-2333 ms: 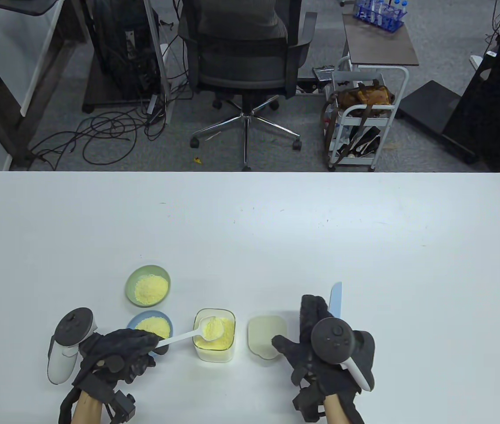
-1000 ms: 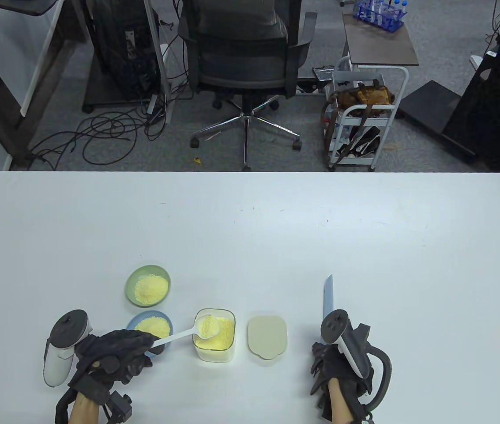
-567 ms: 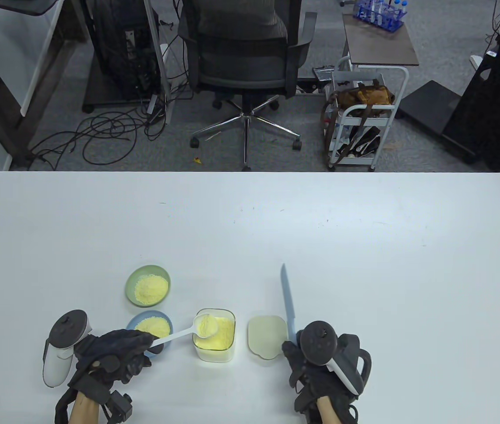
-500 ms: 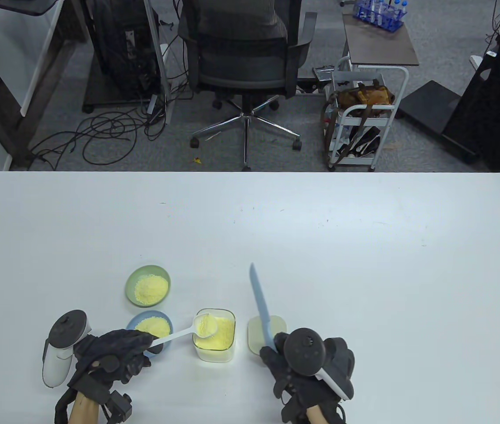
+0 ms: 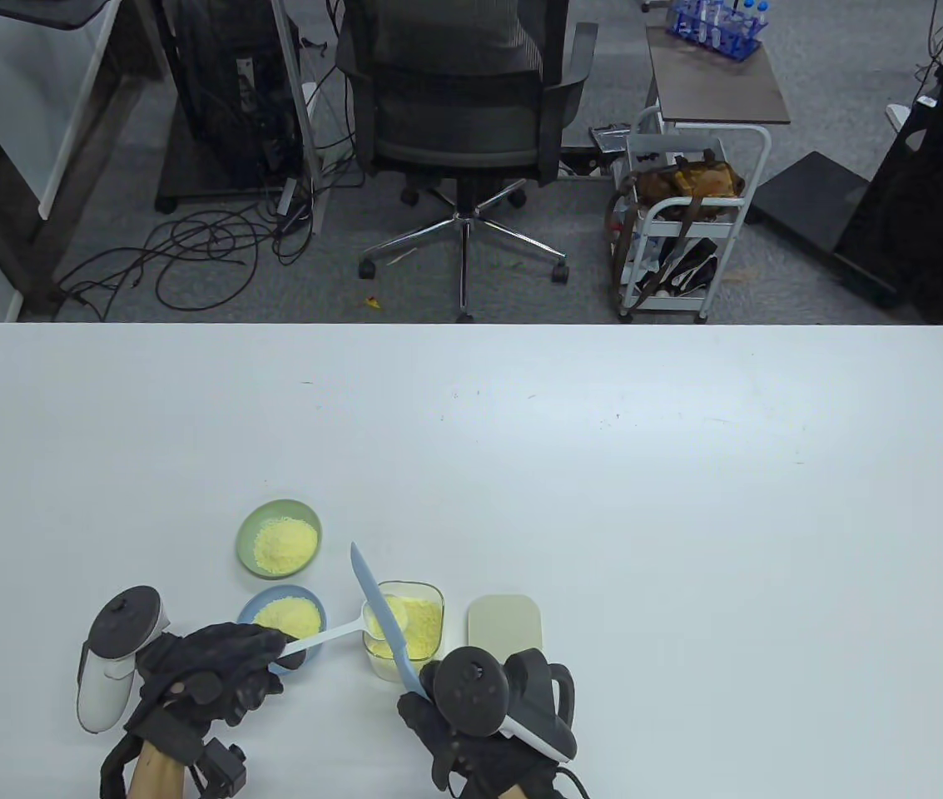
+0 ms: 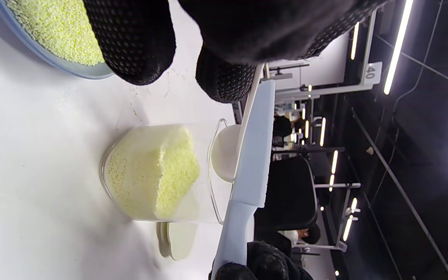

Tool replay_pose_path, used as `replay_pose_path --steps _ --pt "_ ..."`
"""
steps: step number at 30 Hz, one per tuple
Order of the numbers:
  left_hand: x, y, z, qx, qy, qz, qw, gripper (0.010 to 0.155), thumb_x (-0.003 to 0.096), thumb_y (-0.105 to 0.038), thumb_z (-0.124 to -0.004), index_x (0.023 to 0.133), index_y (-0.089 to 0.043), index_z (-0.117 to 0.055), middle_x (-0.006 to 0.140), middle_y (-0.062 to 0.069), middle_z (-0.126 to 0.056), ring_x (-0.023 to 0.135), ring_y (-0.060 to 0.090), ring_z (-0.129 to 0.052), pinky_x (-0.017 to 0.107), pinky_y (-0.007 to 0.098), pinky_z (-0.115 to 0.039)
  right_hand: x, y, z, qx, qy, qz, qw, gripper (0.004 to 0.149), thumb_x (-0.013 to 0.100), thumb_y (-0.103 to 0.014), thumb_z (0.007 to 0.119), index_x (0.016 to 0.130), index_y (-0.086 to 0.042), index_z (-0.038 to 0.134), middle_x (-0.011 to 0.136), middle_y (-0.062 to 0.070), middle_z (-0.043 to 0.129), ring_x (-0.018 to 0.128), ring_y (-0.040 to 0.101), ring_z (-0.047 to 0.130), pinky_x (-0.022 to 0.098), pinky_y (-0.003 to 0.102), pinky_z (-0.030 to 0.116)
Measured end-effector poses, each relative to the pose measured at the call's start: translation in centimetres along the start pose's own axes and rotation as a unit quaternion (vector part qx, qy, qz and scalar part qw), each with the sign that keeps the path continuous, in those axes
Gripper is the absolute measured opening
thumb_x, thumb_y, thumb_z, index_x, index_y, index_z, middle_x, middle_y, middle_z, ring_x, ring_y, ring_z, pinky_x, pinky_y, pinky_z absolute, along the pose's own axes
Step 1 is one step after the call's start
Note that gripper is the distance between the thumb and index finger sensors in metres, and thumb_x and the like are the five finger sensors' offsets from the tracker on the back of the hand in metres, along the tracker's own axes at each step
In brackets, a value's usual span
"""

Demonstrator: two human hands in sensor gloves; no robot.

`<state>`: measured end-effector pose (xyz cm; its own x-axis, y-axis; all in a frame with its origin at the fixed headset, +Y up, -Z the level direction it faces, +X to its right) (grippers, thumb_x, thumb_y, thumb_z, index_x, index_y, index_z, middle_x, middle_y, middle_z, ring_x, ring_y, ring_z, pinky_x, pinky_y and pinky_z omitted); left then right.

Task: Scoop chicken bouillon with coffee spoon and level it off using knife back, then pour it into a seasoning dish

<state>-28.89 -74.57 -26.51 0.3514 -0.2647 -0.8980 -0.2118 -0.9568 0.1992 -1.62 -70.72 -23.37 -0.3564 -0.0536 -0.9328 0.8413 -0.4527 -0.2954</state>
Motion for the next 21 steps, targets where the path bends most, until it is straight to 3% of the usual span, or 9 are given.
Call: replay_pose_path --steps 15,21 --pt "-0.2 -0.1 0.3 0.003 -0.006 -0.003 1.000 0.045 0.0450 -0.036 -0.080 0.062 0.004 -0.092 0.011 -0.003 -0.095 -0.009 -0.005 -0.082 0.039 0.032 -0.083 -1.5 3.2 -1.1 0.004 0.028 0.023 0.999 0.044 0.045 -0.039 0.082 0.069 -0.003 0.078 0.043 0.013 0.088 0.016 0.017 0.086 0.022 0.042 0.078" --pt "-0.3 -0.1 0.3 0.001 -0.009 -0.004 1.000 0.045 0.0450 -0.036 -0.080 0.062 0.004 -0.092 0.012 -0.003 -0.095 -0.009 -0.004 -0.082 0.039 0.032 -0.083 -1.7 8.1 -3.5 0.002 0.085 0.099 0.991 0.044 0.044 -0.038 0.083 0.069 -0.002 0.078 0.043 0.014 0.088 0.017 0.018 0.085 0.022 0.043 0.078"
Point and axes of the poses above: the tracker on the back of each hand, its own y axis roughly to the little-finger side, its own x axis roughly from the wrist to the fingertips, z = x × y, the point moved 5 cm from there along x, roughly from the wrist to the fingertips
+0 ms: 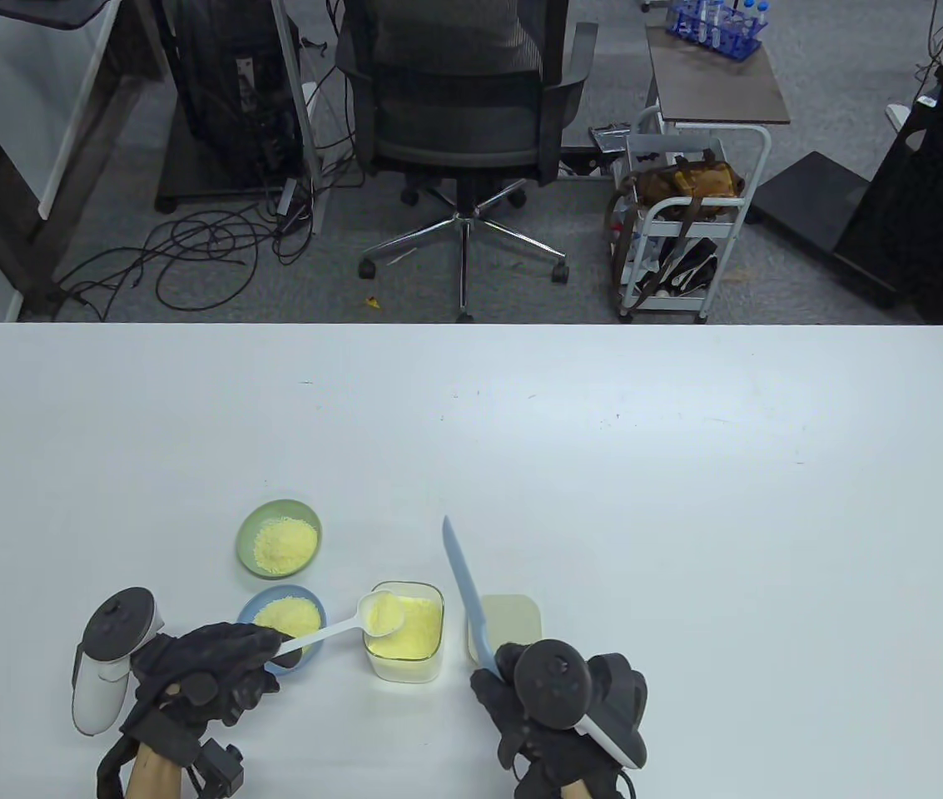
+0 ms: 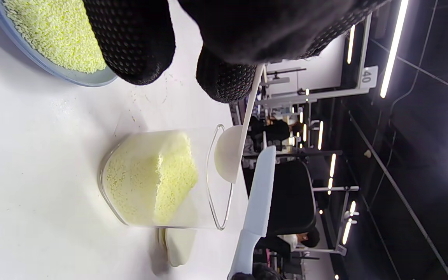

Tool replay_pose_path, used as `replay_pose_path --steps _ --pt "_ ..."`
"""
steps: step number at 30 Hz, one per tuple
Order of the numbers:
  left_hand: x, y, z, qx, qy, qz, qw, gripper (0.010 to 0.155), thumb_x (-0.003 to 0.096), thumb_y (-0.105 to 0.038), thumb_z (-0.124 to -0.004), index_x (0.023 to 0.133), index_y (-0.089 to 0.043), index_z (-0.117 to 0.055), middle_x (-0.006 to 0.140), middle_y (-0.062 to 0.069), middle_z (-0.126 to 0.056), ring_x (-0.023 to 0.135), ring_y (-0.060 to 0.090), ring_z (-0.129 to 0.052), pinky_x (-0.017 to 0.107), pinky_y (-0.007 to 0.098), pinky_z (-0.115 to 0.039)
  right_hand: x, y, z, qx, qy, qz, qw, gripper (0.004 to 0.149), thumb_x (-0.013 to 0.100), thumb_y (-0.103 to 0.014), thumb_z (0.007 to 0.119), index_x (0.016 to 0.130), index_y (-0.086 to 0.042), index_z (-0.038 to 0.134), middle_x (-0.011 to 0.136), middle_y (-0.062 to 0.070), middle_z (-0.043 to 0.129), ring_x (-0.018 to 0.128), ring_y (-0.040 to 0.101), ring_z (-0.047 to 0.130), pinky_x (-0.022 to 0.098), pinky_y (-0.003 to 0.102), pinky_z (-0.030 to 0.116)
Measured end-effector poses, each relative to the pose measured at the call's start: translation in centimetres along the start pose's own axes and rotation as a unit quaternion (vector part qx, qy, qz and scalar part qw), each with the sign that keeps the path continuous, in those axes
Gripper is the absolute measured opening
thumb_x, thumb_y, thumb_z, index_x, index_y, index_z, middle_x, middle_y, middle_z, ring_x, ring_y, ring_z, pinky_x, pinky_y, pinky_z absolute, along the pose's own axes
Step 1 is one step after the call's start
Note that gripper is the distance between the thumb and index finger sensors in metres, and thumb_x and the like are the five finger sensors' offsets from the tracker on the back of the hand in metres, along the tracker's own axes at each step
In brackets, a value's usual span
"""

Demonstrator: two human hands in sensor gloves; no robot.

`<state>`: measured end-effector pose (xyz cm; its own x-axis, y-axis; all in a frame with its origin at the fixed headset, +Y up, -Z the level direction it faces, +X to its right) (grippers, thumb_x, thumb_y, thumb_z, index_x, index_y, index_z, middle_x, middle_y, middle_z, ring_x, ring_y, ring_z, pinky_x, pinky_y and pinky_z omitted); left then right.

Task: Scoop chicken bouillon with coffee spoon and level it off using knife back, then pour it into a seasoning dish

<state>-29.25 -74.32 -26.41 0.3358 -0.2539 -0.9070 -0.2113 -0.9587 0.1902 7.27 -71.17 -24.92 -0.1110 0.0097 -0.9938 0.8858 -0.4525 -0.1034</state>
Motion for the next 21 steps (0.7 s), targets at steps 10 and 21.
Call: replay_pose_path --steps 10,21 --pt "-0.1 -0.2 0.2 -0.011 -0.001 -0.009 1.000 0.045 0.0452 -0.036 -0.080 0.062 0.004 -0.092 0.012 -0.003 -0.095 -0.009 -0.004 -0.082 0.040 0.032 -0.083 2.8 11.6 0.4 -0.058 0.010 0.184 0.981 0.043 0.044 -0.038 0.082 0.070 -0.003 0.077 0.045 0.014 0.087 0.018 0.018 0.085 0.024 0.043 0.077" --pt "-0.1 -0.1 0.1 -0.010 0.001 -0.012 1.000 0.045 0.0451 -0.036 -0.080 0.062 0.004 -0.092 0.012 -0.003 -0.095 -0.009 -0.004 -0.082 0.040 0.032 -0.083 2.3 13.4 1.0 -0.059 -0.019 0.214 0.975 0.040 0.045 -0.036 0.078 0.070 -0.004 0.078 0.045 0.015 0.087 0.018 0.019 0.086 0.025 0.043 0.077"
Point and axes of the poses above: the tracker on the back of each hand, its own y axis roughly to the little-finger side, its own x axis roughly from the wrist to the fingertips, z = x × y, the point moved 5 cm from there along x, roughly from the wrist to the fingertips
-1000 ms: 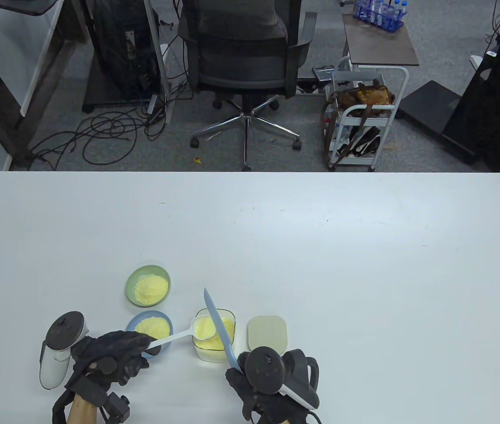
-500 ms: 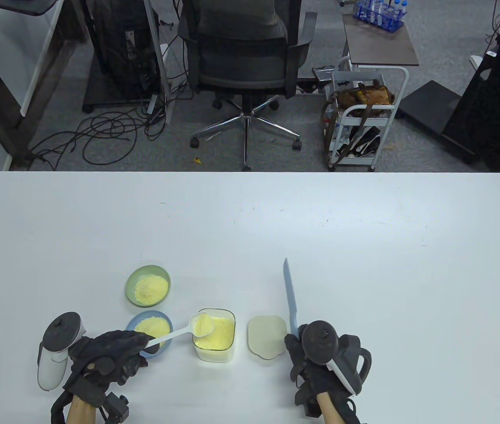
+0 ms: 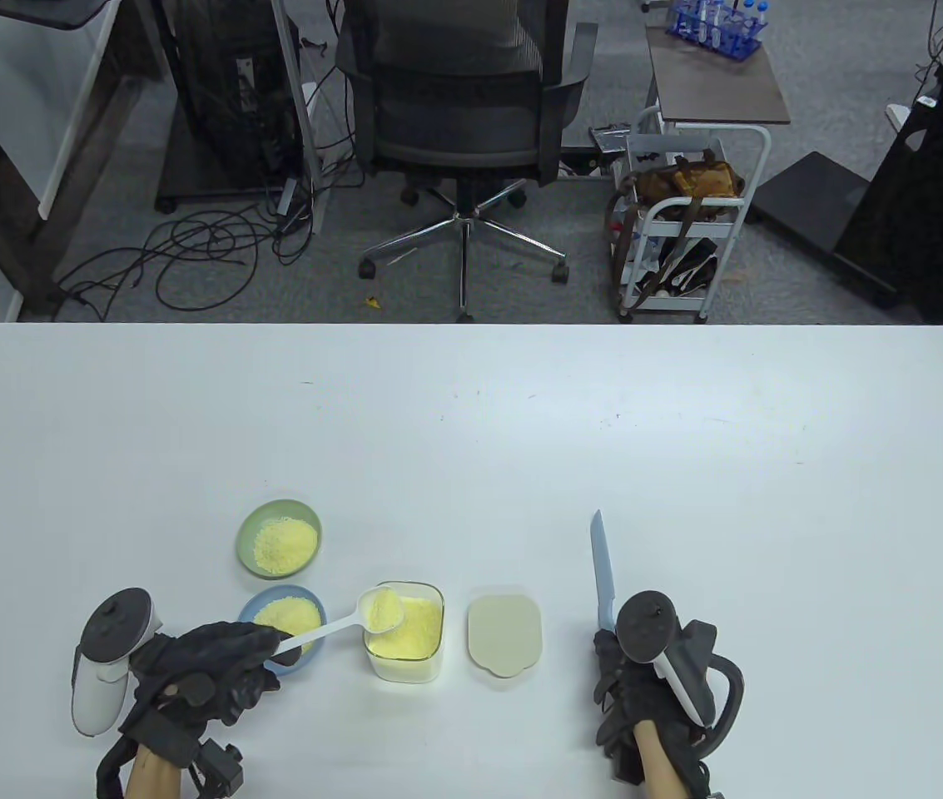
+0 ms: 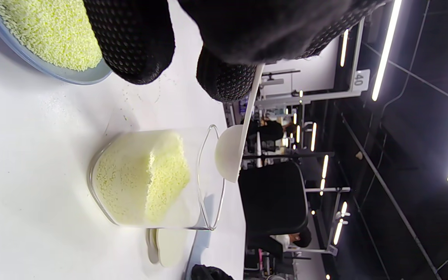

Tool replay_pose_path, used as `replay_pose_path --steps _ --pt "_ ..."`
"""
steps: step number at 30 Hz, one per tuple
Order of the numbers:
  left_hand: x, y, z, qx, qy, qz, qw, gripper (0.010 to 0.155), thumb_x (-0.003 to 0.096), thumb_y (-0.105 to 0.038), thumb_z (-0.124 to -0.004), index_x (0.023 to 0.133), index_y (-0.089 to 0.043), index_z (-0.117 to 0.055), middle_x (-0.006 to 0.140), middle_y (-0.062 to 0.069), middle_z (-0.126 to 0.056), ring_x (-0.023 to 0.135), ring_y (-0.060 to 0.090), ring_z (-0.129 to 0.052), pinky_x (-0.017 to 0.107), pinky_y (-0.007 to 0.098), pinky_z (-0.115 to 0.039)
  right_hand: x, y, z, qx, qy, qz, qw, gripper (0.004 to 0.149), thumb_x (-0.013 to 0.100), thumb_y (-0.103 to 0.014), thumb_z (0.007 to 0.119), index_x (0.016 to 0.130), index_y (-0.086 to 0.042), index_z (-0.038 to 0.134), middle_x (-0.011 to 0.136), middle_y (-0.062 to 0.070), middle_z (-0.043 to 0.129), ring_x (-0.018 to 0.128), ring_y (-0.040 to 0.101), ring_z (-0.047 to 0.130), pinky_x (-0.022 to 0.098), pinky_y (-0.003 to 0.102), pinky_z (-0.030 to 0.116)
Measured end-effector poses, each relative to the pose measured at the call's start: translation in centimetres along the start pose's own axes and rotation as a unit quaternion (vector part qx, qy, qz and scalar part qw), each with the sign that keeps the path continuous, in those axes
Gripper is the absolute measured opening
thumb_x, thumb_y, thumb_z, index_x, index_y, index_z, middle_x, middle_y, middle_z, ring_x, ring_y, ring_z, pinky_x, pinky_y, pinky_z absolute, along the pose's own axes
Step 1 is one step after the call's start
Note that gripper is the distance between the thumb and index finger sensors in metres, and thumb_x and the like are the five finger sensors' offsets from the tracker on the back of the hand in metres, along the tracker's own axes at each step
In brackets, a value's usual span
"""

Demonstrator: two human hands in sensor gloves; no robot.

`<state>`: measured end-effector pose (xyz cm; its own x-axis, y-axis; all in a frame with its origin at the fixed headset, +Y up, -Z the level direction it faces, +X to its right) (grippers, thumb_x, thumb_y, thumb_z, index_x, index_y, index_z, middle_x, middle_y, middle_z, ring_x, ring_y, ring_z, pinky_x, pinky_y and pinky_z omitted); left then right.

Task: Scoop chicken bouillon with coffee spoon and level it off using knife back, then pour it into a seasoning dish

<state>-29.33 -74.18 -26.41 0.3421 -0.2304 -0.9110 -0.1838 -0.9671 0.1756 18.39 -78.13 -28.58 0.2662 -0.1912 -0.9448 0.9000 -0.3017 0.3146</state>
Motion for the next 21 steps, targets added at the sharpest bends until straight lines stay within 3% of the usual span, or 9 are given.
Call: replay_pose_path --steps 6,9,16,21 --pt "0.0 0.0 -0.1 -0.004 0.003 -0.002 1.000 0.045 0.0452 -0.036 -0.079 0.062 0.004 -0.092 0.012 -0.003 -0.095 -0.008 -0.004 -0.082 0.040 0.032 -0.083 0.1 1.4 -0.5 -0.016 0.008 0.036 0.999 0.044 0.039 -0.042 0.082 0.065 -0.007 0.080 0.042 0.011 0.088 0.017 0.019 0.085 0.024 0.044 0.077" --pt "0.0 0.0 0.0 -0.004 0.002 -0.004 1.000 0.045 0.0451 -0.036 -0.079 0.062 0.004 -0.092 0.012 -0.003 -0.095 -0.008 -0.004 -0.082 0.040 0.032 -0.083 -0.2 1.6 -0.8 -0.025 0.022 0.043 0.999 0.047 0.037 -0.043 0.083 0.068 -0.008 0.077 0.047 0.010 0.088 0.021 0.019 0.086 0.027 0.044 0.077" --pt "0.1 -0.1 0.0 -0.008 0.001 -0.006 1.000 0.045 0.0453 -0.036 -0.079 0.063 0.004 -0.092 0.013 -0.003 -0.095 -0.008 -0.004 -0.082 0.041 0.032 -0.082 -2.8 -0.1 -3.1 -0.057 0.126 -0.005 0.990 0.066 0.039 -0.047 0.083 0.087 -0.006 0.064 0.076 0.019 0.078 0.048 0.028 0.087 0.043 0.051 0.072" --pt "0.0 -0.1 0.1 -0.008 -0.007 -0.007 1.000 0.045 0.0454 -0.036 -0.079 0.063 0.004 -0.091 0.013 -0.003 -0.095 -0.008 -0.004 -0.082 0.041 0.033 -0.082 -4.9 -3.3 -4.7 -0.003 0.188 -0.081 0.979 0.082 0.042 -0.052 0.079 0.101 -0.013 0.039 0.110 0.021 0.038 0.091 0.047 0.064 0.065 0.073 0.049"
Point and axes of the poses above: the tracker on the back of each hand, its own y axis roughly to the little-finger side, its own x axis roughly from the wrist to the fingertips, z = x × y, the point moved 5 cm from there along x, roughly from the wrist to the fingertips
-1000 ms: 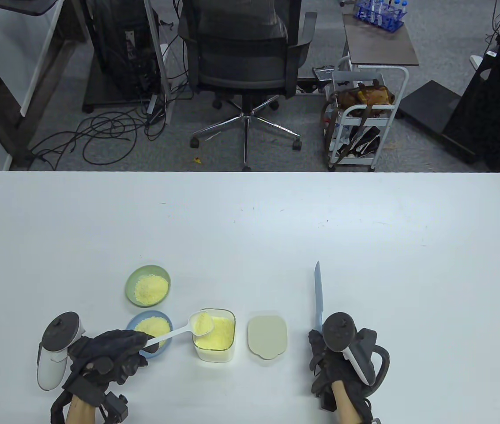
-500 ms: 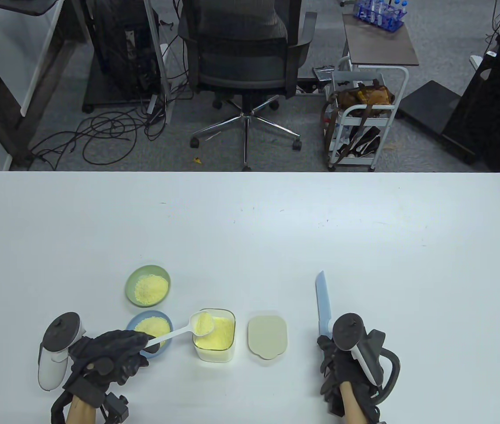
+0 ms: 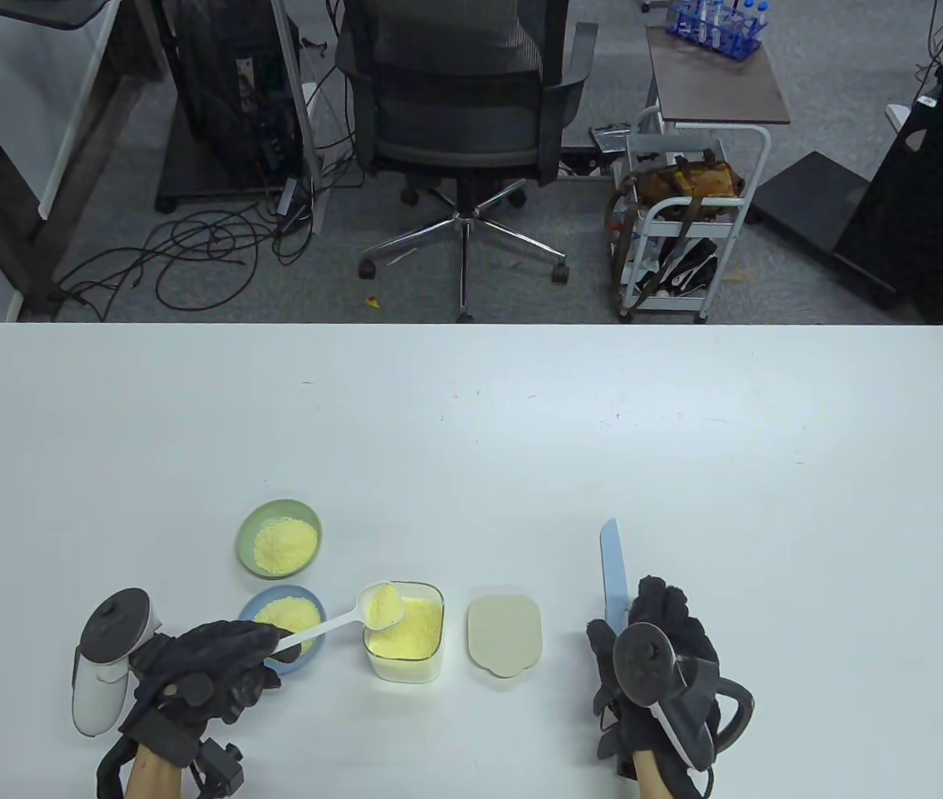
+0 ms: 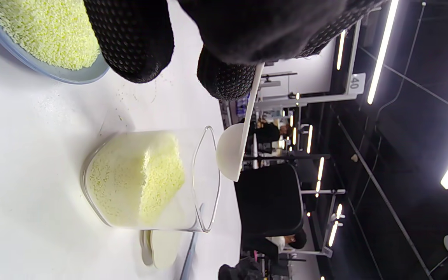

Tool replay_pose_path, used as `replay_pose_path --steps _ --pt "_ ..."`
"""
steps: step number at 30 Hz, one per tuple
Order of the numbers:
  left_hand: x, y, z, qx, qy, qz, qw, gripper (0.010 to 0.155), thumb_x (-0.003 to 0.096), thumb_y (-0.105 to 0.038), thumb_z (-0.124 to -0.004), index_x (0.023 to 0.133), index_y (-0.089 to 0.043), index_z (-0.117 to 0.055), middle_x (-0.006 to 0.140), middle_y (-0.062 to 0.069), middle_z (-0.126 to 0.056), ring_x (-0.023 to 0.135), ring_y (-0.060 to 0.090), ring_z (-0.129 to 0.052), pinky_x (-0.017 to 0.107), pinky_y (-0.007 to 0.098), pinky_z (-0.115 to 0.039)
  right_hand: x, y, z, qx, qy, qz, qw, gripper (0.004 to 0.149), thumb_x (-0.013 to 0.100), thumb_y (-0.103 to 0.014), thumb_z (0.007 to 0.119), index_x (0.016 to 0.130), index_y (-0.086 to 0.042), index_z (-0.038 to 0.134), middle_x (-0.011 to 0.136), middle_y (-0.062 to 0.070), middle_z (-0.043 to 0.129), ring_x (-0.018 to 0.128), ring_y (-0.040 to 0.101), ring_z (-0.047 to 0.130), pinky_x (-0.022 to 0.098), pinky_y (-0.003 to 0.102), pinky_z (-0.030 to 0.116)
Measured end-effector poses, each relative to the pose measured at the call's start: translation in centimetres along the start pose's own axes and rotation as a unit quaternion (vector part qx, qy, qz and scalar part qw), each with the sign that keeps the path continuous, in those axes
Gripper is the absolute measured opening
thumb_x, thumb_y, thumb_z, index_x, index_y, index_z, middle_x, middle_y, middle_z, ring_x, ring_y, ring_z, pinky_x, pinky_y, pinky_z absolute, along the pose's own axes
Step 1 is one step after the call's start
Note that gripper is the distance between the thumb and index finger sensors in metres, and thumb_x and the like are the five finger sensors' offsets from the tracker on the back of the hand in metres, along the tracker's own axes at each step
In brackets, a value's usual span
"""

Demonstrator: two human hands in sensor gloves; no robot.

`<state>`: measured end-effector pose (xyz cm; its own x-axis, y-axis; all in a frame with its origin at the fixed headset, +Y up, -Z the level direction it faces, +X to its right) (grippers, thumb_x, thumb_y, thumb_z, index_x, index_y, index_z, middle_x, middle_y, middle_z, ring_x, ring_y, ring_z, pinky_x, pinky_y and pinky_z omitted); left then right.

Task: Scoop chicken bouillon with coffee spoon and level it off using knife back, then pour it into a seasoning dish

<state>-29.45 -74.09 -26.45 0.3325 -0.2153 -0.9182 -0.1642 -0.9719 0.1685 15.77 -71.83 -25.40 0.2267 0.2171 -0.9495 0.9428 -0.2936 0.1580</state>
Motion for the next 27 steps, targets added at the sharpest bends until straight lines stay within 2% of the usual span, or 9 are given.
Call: replay_pose_path --steps 3,5,7,10,15,21,27 --pt "-0.1 0.0 0.3 -0.005 -0.007 -0.002 1.000 0.045 0.0454 -0.036 -0.079 0.064 0.003 -0.091 0.013 -0.003 -0.094 -0.008 -0.004 -0.082 0.041 0.033 -0.082 -0.4 -1.2 0.9 0.000 -0.011 -0.016 1.000 0.089 0.042 -0.057 0.075 0.103 -0.018 0.024 0.112 0.016 0.008 0.103 0.054 0.036 0.067 0.080 0.032" --pt "-0.2 0.0 0.6 -0.013 -0.010 -0.006 1.000 0.045 0.0454 -0.036 -0.079 0.064 0.003 -0.091 0.014 -0.003 -0.094 -0.007 -0.004 -0.082 0.041 0.033 -0.082 -0.7 -1.7 2.3 -0.010 -0.045 -0.025 0.999 0.092 0.043 -0.061 0.071 0.100 -0.023 0.009 0.107 0.012 -0.010 0.105 0.056 0.015 0.067 0.082 0.021" --pt "-0.3 -0.1 0.9 -0.021 -0.017 -0.011 1.000 0.045 0.0454 -0.036 -0.079 0.064 0.003 -0.091 0.014 -0.003 -0.095 -0.007 -0.004 -0.082 0.041 0.033 -0.082 -0.9 -1.9 3.1 -0.009 -0.056 -0.030 0.998 0.093 0.043 -0.064 0.068 0.097 -0.026 0.002 0.103 0.011 -0.018 0.104 0.055 0.005 0.066 0.083 0.015" --pt "-0.8 -0.2 2.2 -0.042 -0.046 -0.023 0.998 0.045 0.0456 -0.036 -0.079 0.065 0.002 -0.090 0.015 -0.003 -0.095 -0.006 -0.003 -0.083 0.042 0.033 -0.081 -1.1 -1.8 3.9 -0.005 -0.084 -0.036 0.996 0.094 0.044 -0.065 0.066 0.094 -0.027 -0.003 0.100 0.011 -0.023 0.102 0.055 0.000 0.066 0.082 0.011" --pt "-1.9 0.3 4.9 -0.077 -0.124 -0.029 0.989 0.045 0.0460 -0.036 -0.078 0.068 0.002 -0.089 0.019 -0.002 -0.095 -0.004 -0.003 -0.084 0.044 0.034 -0.080 -1.5 -1.5 3.3 0.021 -0.063 -0.045 0.997 0.093 0.044 -0.063 0.067 0.095 -0.026 -0.001 0.101 0.010 -0.021 0.103 0.054 0.002 0.066 0.082 0.010" --pt "-3.0 2.4 7.6 -0.055 -0.250 0.032 0.966 0.046 0.0457 -0.035 -0.078 0.073 0.001 -0.086 0.024 0.000 -0.095 0.001 -0.001 -0.086 0.047 0.037 -0.078 -1.5 -0.6 3.0 0.055 -0.059 -0.039 0.996 0.092 0.044 -0.061 0.068 0.095 -0.026 0.000 0.101 0.010 -0.020 0.104 0.051 0.004 0.066 0.081 0.009" --pt "-2.8 3.7 7.9 -0.020 -0.320 0.069 0.945 0.047 0.0454 -0.035 -0.078 0.078 -0.002 -0.084 0.031 0.003 -0.095 0.008 0.003 -0.089 0.052 0.040 -0.074 -1.5 -0.6 3.0 0.059 -0.056 -0.042 0.996 0.092 0.044 -0.061 0.068 0.095 -0.026 0.000 0.101 0.010 -0.020 0.103 0.050 0.005 0.067 0.080 0.011"
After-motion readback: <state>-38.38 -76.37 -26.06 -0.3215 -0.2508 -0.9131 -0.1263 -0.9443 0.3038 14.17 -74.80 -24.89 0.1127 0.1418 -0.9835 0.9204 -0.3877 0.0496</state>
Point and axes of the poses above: the tracker on the back of each hand, its own y axis roughly to the little-finger side, its own x axis roughly from the wrist to the fingertips, z = x × y, the point moved 5 cm from there along x, roughly from the wrist to the fingertips
